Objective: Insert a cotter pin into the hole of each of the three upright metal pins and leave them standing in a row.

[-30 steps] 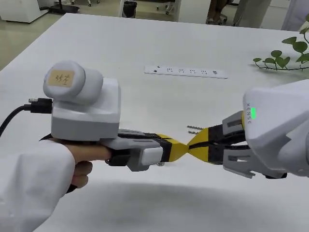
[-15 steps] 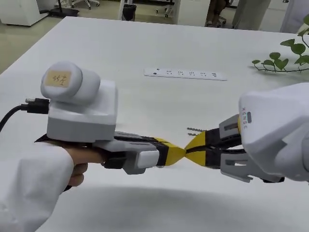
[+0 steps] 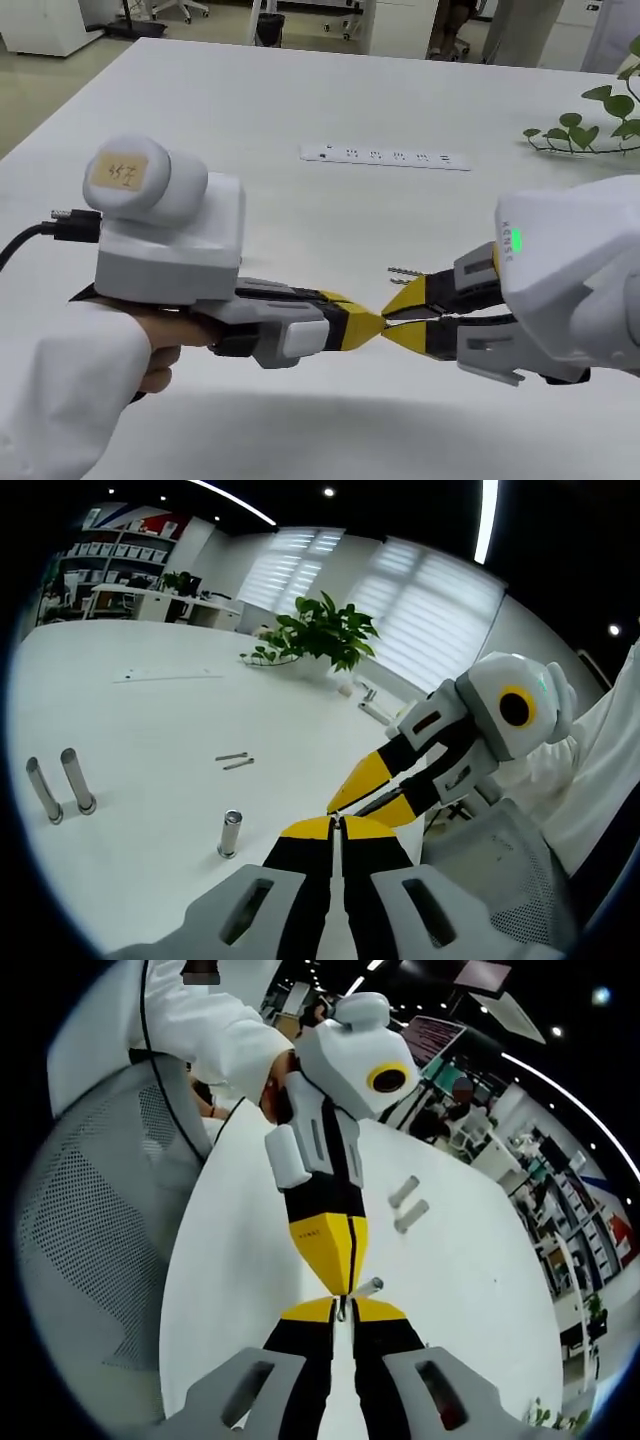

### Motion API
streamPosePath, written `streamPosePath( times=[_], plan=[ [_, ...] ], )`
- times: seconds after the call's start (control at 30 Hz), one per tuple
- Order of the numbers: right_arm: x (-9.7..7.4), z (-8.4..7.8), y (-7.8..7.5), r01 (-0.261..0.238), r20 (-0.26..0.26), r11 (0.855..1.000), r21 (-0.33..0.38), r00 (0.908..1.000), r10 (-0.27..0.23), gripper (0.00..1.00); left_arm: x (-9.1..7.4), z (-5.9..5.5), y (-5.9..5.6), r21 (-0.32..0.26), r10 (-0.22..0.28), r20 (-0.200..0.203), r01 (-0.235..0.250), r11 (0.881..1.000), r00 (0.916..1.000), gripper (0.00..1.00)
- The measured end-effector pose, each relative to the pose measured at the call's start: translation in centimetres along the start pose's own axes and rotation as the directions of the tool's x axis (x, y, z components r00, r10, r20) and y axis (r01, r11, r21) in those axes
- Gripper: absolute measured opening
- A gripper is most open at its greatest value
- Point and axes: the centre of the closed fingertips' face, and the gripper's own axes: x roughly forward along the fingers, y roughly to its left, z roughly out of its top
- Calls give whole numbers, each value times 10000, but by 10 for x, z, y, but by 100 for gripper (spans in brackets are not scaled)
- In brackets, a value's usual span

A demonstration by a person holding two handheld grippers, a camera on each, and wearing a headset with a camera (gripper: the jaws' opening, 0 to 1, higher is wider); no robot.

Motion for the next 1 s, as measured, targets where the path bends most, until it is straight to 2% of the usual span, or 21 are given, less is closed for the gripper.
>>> streamPosePath(
  times=[0.1, 0.23, 0.33, 0.5, 0.53, 0.57, 0.63, 0.67, 0.7, 0.73, 0.8, 0.9, 1.0],
  plan=[
    [0, -1, 2, -112, 55, 9994, 337, 9999, 110, 9, -1, -2, 0, 184, 2, -120, 0, 9998, 9999, 0],
    [-1, -8, 0, -109, -11, 9960, 887, 9999, 111, 13, -3, 0, 1, 451, 43, -19, -42, 9990, 10000, 0],
    [-2, -11, -2, -206, 121, 9896, 1427, 9997, 191, 14, -5, 2, -1, 913, -17, 60, 12, 9958, 10000, 0],
    [-4, -13, -2, -686, 703, 9607, 2690, 9962, 514, 15, -8, 6, -5, 1874, -172, 221, 128, 9822, 9996, 0],
    [-4, -14, 0, -904, 783, 9528, 2898, 9944, 705, 16, -8, 7, -6, 2017, -196, 248, 142, 9794, 9995, 0],
    [-5, -15, 3, -1079, 788, 9453, 3079, 9930, 877, 17, -8, 7, -8, 2237, -297, 227, 239, 9744, 9993, 0],
    [-7, -14, 3, -1200, 952, 9423, 3124, 9909, 947, 18, -9, 7, -12, 2580, -491, 230, 416, 9652, 9985, 0],
    [-7, -11, 6, -1456, 1146, 9314, 3337, 9869, 1132, 18, -9, 7, -14, 2904, -619, 191, 537, 9554, 9979, 0],
    [-8, -9, 6, -1524, 1322, 9240, 3507, 9849, 1122, 18, -9, 8, -14, 3387, -659, 245, 537, 9393, 9975, 0],
    [-9, -7, 6, -1579, 1465, 9213, 3554, 9829, 1120, 18, -10, 7, -15, 3620, -643, 179, 535, 9306, 9978, 0],
    [-10, -4, 8, -1776, 1659, 9112, 3718, 9784, 1231, 16, -10, 6, -18, 3593, -754, 186, 638, 9310, 9970, 0],
    [-11, -1, 12, -1998, 1853, 9029, 3805, 9731, 1372, 13, -11, 6, -22, 4086, -992, 160, 841, 9088, 9949, 0],
    [-11, 1, 17, -2269, 1932, 8949, 3843, 9676, 1624, 8, -11, 7, -24, 4199, -1095, 162, 927, 9028, 9939, 0]
  ],
)
